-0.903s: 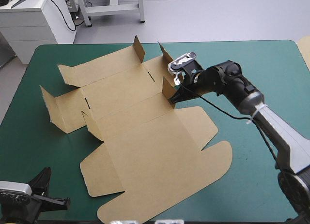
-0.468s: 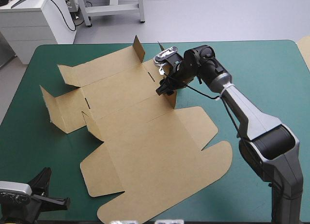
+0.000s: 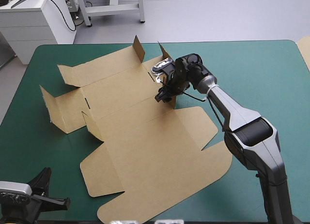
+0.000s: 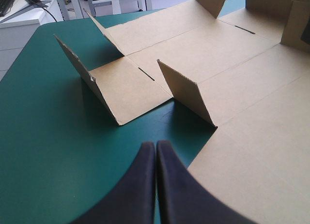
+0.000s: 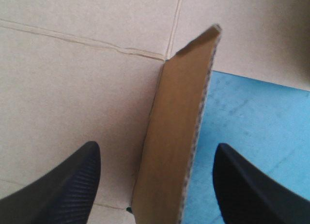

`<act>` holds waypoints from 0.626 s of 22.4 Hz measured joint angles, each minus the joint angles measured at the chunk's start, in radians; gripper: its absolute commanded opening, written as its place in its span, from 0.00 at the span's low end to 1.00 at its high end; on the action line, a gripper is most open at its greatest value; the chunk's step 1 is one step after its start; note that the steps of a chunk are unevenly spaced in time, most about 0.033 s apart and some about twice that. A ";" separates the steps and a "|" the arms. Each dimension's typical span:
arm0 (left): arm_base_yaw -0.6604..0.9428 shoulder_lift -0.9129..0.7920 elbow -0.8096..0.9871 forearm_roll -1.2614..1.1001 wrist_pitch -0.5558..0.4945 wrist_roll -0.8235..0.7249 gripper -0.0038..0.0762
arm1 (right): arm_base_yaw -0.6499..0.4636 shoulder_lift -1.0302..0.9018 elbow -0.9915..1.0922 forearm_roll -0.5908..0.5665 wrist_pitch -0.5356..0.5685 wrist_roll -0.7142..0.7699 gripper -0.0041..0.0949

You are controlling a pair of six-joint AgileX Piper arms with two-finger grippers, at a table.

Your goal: Fold the box

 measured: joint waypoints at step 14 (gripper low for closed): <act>0.000 0.000 0.000 0.000 -0.001 0.000 0.04 | 0.000 0.003 -0.011 -0.003 -0.040 -0.491 0.02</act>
